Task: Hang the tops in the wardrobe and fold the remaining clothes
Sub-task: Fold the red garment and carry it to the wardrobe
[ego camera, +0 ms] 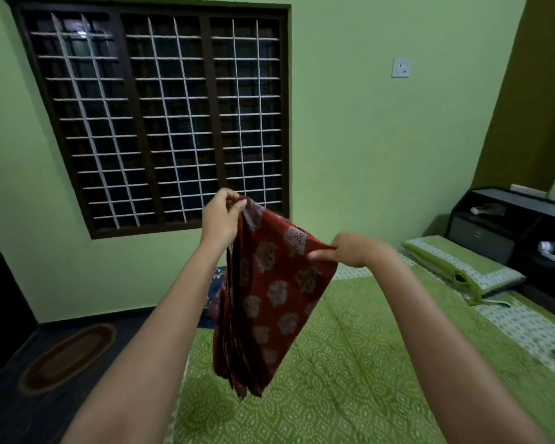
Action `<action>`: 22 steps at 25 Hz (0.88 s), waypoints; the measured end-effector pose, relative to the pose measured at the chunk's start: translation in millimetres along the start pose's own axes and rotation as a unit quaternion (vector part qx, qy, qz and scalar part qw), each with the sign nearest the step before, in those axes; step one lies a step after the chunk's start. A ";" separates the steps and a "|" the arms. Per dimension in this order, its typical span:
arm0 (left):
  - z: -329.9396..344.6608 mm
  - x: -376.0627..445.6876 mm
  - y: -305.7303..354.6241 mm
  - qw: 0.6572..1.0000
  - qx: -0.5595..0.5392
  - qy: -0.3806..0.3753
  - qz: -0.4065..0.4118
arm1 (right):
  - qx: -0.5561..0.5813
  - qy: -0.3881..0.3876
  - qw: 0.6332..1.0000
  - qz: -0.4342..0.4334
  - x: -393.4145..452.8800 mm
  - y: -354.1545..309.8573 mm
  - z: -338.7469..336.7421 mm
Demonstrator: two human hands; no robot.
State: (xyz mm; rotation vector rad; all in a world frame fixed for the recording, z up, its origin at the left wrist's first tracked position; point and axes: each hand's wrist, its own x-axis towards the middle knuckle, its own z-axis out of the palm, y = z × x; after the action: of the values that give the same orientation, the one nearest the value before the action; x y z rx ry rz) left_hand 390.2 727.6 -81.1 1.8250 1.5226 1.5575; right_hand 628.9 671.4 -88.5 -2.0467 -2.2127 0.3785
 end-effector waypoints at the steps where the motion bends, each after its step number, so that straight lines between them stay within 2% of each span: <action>1: 5.2 -9.6 -6.6 1.000 0.005 -0.007 -0.010 | -0.050 0.048 0.998 0.006 -3.5 7.7 -2.6; 3: 14.3 -26.9 -11.2 0.999 0.002 0.003 -0.033 | -0.133 0.097 0.984 -0.065 -21.5 12.5 4.5; 5: 23.4 -36.2 -9.4 0.998 0.006 0.017 -0.058 | -0.143 0.068 0.968 -0.194 -51.6 -2.4 26.1; 7: 31.9 -46.1 -6.0 0.997 0.010 0.010 -0.082 | -0.146 0.035 0.957 -0.248 -77.2 -5.7 48.0; 8: 36.2 -53.9 -4.3 0.996 0.012 0.005 -0.093 | -0.162 0.035 0.959 -0.229 -83.4 3.5 47.1; 11: 49.9 -84.0 5.8 0.994 -0.008 -0.020 -0.105 | -0.171 0.113 0.978 -0.033 -100.8 60.4 10.0; 12: 56.5 -98.3 11.6 0.995 -0.016 -0.034 -0.091 | -0.159 0.137 0.978 0.002 -111.0 84.3 -0.8; 13: 61.9 -112.4 18.1 0.996 -0.023 -0.041 -0.079 | -0.145 0.137 0.980 0.004 -120.2 103.7 -7.9; 16: 83.0 -155.3 28.0 0.993 -0.023 -0.060 -0.096 | -0.094 0.045 0.994 -0.027 -156.1 138.8 -14.6; 20: 109.4 -213.5 45.4 0.982 -0.036 -0.146 -0.113 | -0.108 0.121 0.987 -0.022 -195.2 187.6 -16.2; 22: 117.4 -219.4 69.5 0.982 -0.033 -0.158 -0.101 | -0.033 0.136 0.990 -0.012 -201.6 208.8 -18.1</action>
State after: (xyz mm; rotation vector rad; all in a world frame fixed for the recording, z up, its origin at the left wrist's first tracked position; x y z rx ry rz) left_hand 557.8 562.2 -187.6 1.7211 1.4380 1.1483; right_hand 853.0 486.7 -105.0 -1.9642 -2.1073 0.0203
